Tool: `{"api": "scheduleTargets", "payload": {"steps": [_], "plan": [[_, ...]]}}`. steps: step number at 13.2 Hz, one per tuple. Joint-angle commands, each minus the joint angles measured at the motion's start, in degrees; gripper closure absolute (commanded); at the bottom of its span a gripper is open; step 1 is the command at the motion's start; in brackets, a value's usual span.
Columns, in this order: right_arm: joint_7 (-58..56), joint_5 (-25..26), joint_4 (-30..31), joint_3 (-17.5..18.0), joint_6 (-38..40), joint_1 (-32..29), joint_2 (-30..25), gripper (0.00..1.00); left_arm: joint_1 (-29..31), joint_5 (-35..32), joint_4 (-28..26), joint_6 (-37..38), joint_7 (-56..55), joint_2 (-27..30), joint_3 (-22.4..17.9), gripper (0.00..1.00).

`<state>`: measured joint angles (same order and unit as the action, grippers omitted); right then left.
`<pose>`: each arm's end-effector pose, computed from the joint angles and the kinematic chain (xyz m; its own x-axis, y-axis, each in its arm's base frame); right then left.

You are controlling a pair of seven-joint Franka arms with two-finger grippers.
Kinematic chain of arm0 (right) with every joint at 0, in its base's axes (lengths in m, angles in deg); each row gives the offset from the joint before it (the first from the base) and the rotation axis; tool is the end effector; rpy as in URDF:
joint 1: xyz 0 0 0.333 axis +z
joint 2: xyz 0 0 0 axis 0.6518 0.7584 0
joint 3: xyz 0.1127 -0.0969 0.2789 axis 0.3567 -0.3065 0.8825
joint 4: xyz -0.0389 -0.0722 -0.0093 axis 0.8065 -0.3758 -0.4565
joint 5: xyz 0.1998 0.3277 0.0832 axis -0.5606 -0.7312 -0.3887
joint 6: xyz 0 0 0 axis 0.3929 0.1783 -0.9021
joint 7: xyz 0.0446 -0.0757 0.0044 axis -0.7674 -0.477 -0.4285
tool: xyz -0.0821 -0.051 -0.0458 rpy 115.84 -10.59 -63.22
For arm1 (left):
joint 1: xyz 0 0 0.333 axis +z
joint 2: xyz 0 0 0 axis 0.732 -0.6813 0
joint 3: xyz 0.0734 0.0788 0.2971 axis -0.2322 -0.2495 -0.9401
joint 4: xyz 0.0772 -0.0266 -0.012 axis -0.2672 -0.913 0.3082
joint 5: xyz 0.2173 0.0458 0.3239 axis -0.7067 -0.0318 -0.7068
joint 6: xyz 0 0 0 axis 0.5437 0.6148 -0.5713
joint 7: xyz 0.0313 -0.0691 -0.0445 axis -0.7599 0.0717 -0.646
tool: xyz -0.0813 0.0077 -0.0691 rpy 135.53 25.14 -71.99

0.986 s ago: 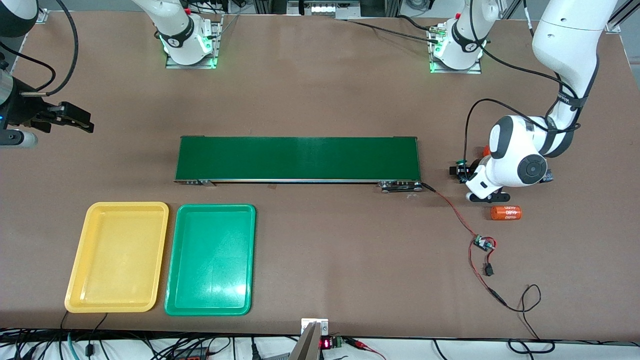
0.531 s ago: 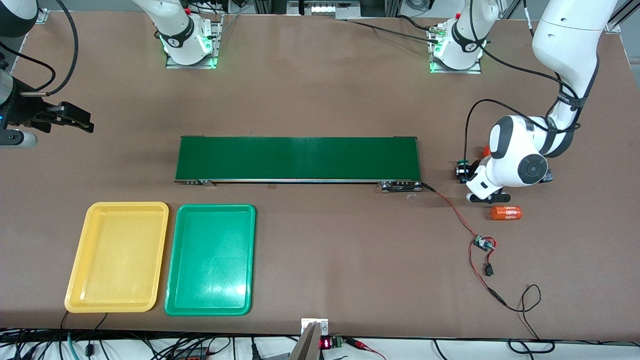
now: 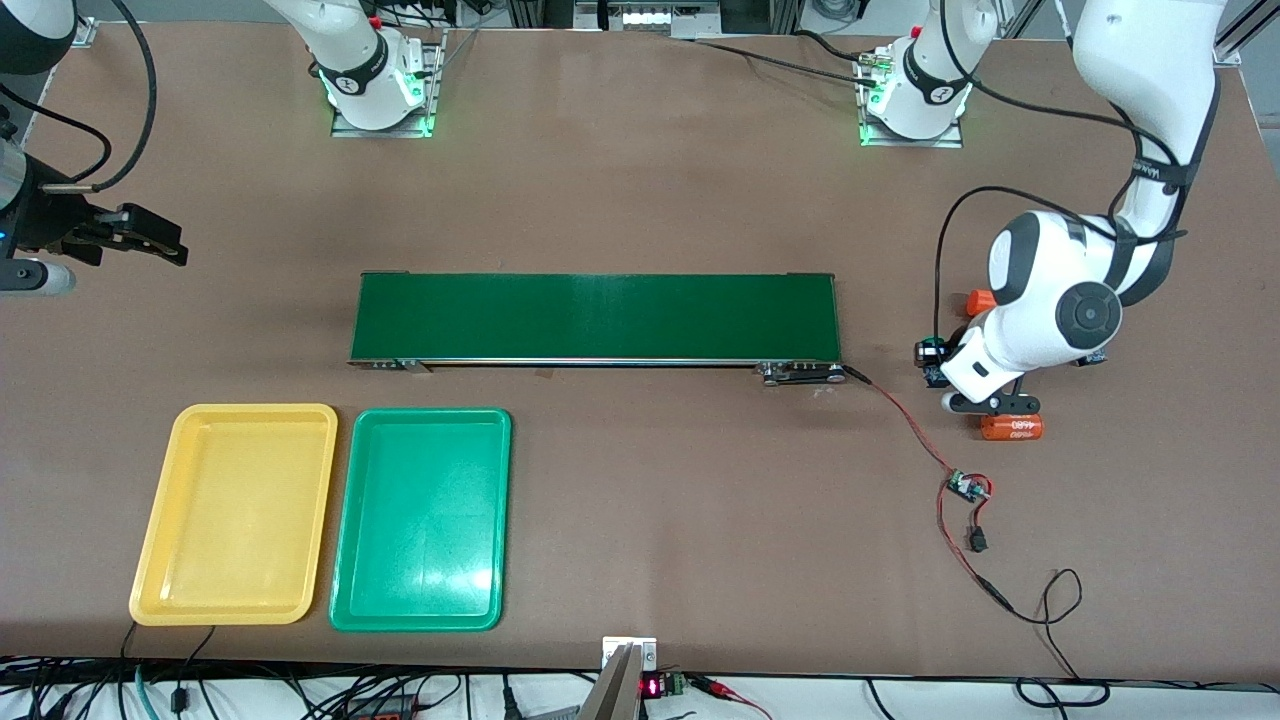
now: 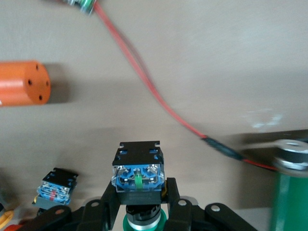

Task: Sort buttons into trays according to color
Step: 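Carry the green button with the left gripper onto the conveyor belt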

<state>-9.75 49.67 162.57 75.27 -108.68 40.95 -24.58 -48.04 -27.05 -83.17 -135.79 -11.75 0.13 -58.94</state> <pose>0.5692 -0.0071 0.5805 0.9962 0.0119 -0.0868 0.0135 -0.9997 0.0182 0.5784 -0.0683 0.2653 0.9896 -0.0356 -0.1397 -0.0308 -0.9989 0.0364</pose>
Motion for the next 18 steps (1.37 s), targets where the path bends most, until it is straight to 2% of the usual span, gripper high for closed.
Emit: {"api": "scheduleTargets", "payload": {"steps": [1,6,10,13,16,17,18], "plan": [[-0.9,0.5,-0.1,0.4,0.0,-0.4,-0.1,0.0,-4.0,0.5,-1.4,2.0,-0.1,4.7,-0.4,0.98],[-0.9,0.7,-0.2,0.5,-0.7,-0.4,0.0,0.0,-11.7,1.2,-1.8,6.1,-1.9,5.6,1.1,0.98],[-0.9,0.6,-0.1,0.5,-1.0,-0.4,0.0,0.0,-12.2,1.7,-2.1,5.1,-7.7,4.0,4.5,0.98],[-0.9,0.5,-0.1,0.5,-1.0,-0.4,0.0,0.0,-12.9,7.4,-2.1,2.2,-9.2,1.3,4.6,0.97],[-0.9,0.5,-0.1,0.5,-1.0,-0.4,0.0,0.0,-14.5,7.9,-2.0,0.3,-9.2,-0.6,4.6,0.93],[-0.9,0.5,-0.1,0.5,-1.0,-0.4,0.0,0.0,-15.2,7.8,-1.9,0.2,-9.2,-1.2,4.6,0.77],[-0.9,0.5,-0.1,0.5,-1.0,-0.4,0.0,0.0,-15.6,7.9,-1.9,-0.3,-9.2,-1.3,4.6,0.22]]}}
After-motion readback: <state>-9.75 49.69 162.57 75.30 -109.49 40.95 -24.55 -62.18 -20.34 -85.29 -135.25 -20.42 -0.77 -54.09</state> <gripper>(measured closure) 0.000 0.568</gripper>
